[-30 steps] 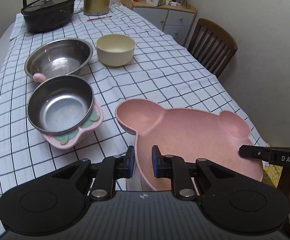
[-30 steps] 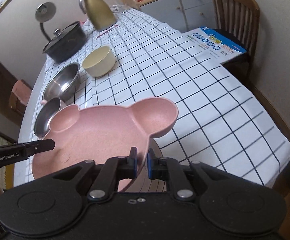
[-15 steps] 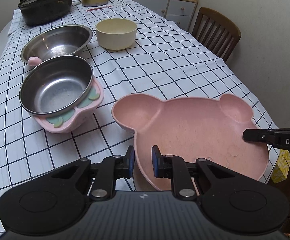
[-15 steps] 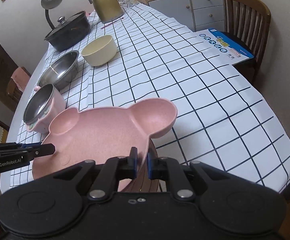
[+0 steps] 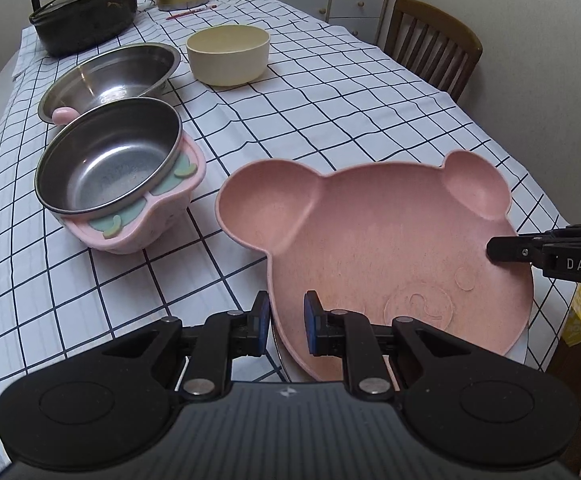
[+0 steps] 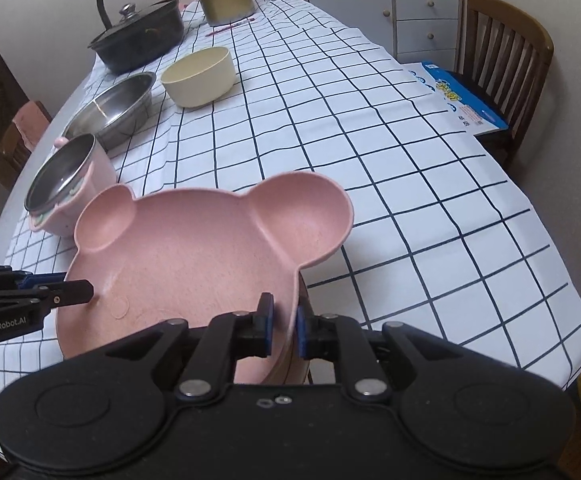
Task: Organize plates and bowls
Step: 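Lower the pink bear plate with both tools onto the white plate stack, then open both tools to release the pink plate and lift away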
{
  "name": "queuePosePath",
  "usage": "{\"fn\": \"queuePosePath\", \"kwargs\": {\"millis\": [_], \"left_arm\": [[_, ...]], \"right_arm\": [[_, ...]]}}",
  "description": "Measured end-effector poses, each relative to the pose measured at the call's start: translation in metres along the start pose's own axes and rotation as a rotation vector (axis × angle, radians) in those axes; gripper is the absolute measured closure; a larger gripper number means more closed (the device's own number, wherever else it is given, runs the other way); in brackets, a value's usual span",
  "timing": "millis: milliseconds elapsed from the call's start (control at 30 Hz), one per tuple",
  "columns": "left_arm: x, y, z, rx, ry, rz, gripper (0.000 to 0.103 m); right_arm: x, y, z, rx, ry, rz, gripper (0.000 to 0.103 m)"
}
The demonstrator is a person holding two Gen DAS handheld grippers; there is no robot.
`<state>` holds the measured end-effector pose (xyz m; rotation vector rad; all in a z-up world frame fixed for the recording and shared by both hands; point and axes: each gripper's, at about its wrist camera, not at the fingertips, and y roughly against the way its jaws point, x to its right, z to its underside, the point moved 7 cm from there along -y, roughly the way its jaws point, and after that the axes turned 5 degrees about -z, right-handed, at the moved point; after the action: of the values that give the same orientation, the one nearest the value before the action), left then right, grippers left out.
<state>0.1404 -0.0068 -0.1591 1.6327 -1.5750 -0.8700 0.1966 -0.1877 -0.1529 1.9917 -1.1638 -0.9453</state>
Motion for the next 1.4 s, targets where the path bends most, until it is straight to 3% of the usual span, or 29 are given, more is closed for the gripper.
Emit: {"fn": "queuePosePath", "kwargs": {"millis": [333, 367, 400, 467, 600, 667, 767, 933, 1100, 1400], "left_arm": [[-0.004, -0.002, 0.003, -0.024, 0.012, 0.023, 0.086], [-0.004, -0.002, 0.003, -0.028, 0.018, 0.032, 0.084], [-0.005, -0.001, 0.003, -0.029, 0.025, 0.037, 0.083], [-0.006, -0.001, 0.004, -0.036, 0.034, 0.038, 0.080], [-0.011, 0.006, 0.003, -0.028, 0.045, 0.044, 0.074], [-0.013, 0.011, 0.002, -0.020, 0.055, 0.048, 0.061], [-0.018, 0.025, -0.001, 0.023, 0.074, 0.053, 0.043], [-0.024, 0.052, -0.011, 0.086, 0.083, 0.057, 0.042], [-0.036, 0.079, -0.023, 0.163, 0.112, 0.054, 0.033], [-0.059, 0.119, -0.050, 0.269, 0.117, 0.025, 0.025]], "right_arm": [[-0.009, 0.000, 0.002, -0.024, 0.056, 0.049, 0.083], [-0.009, 0.001, 0.002, -0.024, 0.060, 0.055, 0.081], [-0.009, 0.003, 0.002, -0.023, 0.063, 0.065, 0.073], [-0.008, 0.007, 0.001, -0.013, 0.068, 0.081, 0.063], [-0.007, 0.014, -0.002, -0.007, 0.065, 0.075, 0.061], [-0.010, 0.019, -0.005, 0.002, 0.070, 0.070, 0.056], [-0.018, 0.029, -0.012, 0.021, 0.085, 0.060, 0.043], [-0.037, 0.048, -0.028, 0.070, 0.104, 0.035, 0.027], [-0.063, 0.066, -0.045, 0.127, 0.147, 0.006, 0.012], [-0.116, 0.082, -0.076, 0.204, 0.197, -0.020, 0.000]]}}
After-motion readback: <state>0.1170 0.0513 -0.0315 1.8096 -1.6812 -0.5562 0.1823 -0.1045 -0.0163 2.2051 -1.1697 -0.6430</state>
